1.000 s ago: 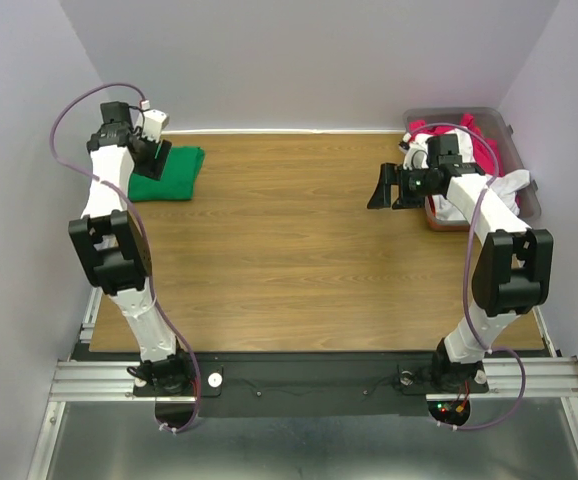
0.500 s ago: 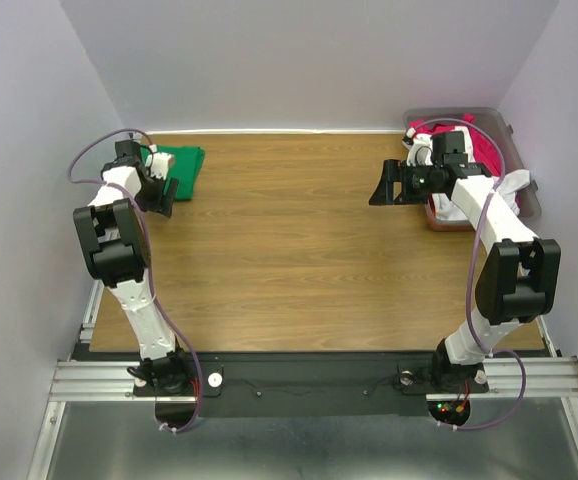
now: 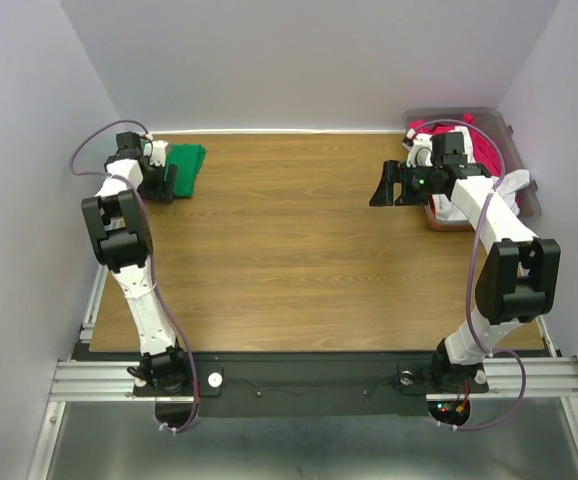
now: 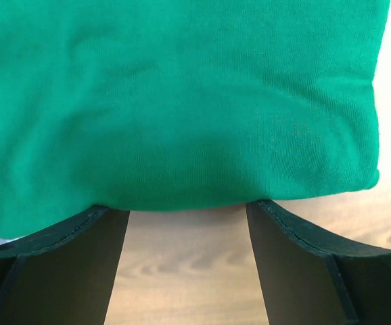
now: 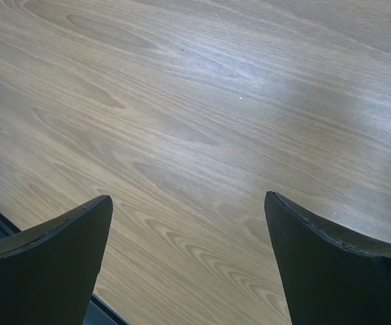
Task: Fold and stack the t-shirts
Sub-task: Neatly place the folded tshirt to the corner, then reset both grippers
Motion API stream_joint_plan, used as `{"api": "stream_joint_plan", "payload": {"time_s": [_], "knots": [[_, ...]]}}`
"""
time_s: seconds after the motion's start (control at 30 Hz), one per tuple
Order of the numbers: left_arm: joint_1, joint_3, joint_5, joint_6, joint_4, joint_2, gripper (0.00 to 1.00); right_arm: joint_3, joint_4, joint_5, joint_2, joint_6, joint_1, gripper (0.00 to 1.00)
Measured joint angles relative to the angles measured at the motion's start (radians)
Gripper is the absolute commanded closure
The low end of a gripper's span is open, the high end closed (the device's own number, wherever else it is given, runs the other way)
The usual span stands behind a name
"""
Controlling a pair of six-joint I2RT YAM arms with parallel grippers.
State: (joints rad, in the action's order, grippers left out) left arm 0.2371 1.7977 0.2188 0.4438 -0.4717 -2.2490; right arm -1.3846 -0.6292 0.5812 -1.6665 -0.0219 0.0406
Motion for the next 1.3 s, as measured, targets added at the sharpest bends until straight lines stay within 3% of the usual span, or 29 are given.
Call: {"api": "stream_joint_plan", "payload": {"time_s": [0.63, 0.87, 1.0, 1.07, 1.2, 1.3], "knots": [[0.0, 0.332, 0.085, -0.13, -0.039, -0.204, 0.21, 0.002, 0.0, 0.0, -0.045, 0.0, 0.0, 0.0], [-0.003, 0.378, 0.095, -0.14, -0.054, -0.23, 0.2, 0.002, 0.0, 0.0, -0.055, 0.0, 0.0, 0.0], [-0.005, 0.374, 0.104, -0.122, -0.06, -0.227, 0.13, 0.001, 0.0, 0.002, -0.057, 0.0, 0.0, 0.0], [-0.007, 0.32, 0.111, -0.113, -0.054, -0.191, 0.03, -0.002, 0.0, 0.002, -0.057, 0.0, 0.0, 0.0], [-0.02, 0.158, 0.122, -0.1, -0.099, -0.036, 0.01, -0.025, -0.009, 0.001, -0.054, 0.0, 0.0, 0.0], [-0.029, 0.14, 0.13, -0.094, -0.131, 0.076, 0.01, -0.04, -0.014, -0.006, -0.027, 0.0, 0.0, 0.0]]}}
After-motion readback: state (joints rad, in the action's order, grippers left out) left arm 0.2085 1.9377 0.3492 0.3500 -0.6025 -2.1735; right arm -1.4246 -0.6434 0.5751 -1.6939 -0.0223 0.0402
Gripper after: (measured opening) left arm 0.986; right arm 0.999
